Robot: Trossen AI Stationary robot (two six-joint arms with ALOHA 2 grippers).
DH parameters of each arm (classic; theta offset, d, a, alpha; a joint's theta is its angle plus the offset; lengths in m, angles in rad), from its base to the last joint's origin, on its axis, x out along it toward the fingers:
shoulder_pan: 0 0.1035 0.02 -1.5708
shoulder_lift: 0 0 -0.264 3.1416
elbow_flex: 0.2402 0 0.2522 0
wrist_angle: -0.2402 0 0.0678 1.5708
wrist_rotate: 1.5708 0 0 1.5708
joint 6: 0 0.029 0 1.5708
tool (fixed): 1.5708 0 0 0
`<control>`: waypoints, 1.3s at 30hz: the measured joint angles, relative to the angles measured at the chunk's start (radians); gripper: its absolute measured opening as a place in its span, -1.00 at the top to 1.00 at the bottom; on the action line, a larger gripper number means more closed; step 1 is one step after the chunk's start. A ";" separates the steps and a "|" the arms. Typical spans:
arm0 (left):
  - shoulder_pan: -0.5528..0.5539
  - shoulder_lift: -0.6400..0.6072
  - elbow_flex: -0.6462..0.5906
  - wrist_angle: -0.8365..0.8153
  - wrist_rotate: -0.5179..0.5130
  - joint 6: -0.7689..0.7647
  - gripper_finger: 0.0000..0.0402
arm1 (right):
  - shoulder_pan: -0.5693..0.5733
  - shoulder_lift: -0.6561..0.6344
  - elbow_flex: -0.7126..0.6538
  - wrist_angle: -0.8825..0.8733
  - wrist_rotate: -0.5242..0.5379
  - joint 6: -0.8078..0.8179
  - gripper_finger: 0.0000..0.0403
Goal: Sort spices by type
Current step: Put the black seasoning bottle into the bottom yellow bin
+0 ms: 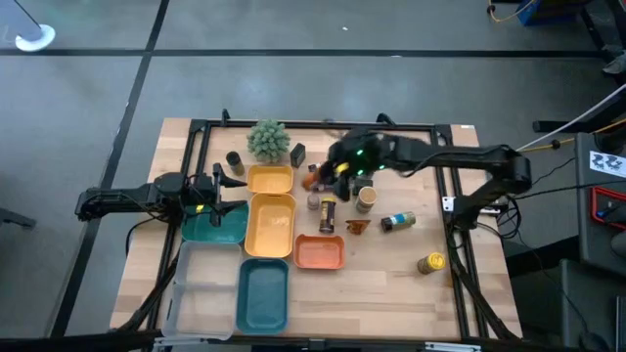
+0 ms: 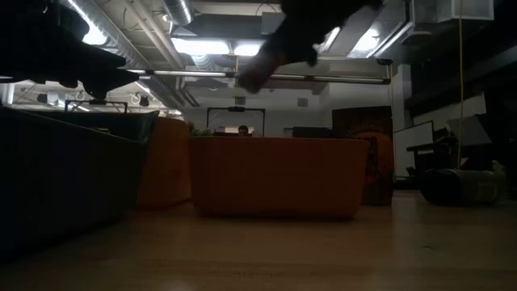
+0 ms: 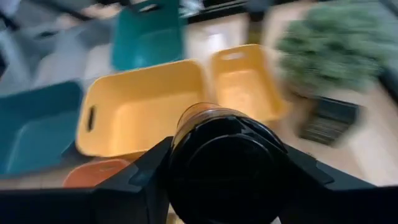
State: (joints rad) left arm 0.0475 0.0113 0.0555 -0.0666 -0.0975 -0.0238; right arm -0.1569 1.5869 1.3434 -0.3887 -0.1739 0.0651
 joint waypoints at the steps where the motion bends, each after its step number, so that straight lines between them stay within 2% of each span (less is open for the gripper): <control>1: 0.000 0.000 0.000 0.000 0.000 0.000 -0.25 | 0.010 0.023 0.000 0.032 -0.017 -0.019 -0.05; 8: 0.000 0.000 0.000 0.001 -0.012 -0.021 -0.25 | 0.058 0.151 0.000 0.174 -0.040 -0.142 -0.05; 15: 0.000 0.000 0.000 0.012 -0.071 -0.122 -0.25 | 0.066 0.221 0.000 0.282 -0.046 -0.179 -0.06; 22: -0.001 0.056 0.000 0.151 -0.089 -0.143 -0.25 | 0.066 0.283 0.000 0.348 -0.045 -0.197 -0.06; 29: -0.002 0.252 0.000 0.297 -0.091 -0.119 -0.17 | 0.066 0.309 0.001 0.390 -0.013 -0.202 -0.06; 35: -0.028 0.471 0.035 0.399 -0.090 -0.126 0.11 | 0.065 0.309 0.000 0.385 0.006 -0.202 -0.06; 39: -0.053 0.606 0.093 0.402 -0.090 -0.131 0.32 | 0.065 0.309 0.000 0.387 0.006 -0.202 -0.06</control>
State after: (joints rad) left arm -0.0056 0.6170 0.1484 0.3355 -0.1879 -0.1551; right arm -0.0917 1.8957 1.3437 -0.0020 -0.1680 -0.1371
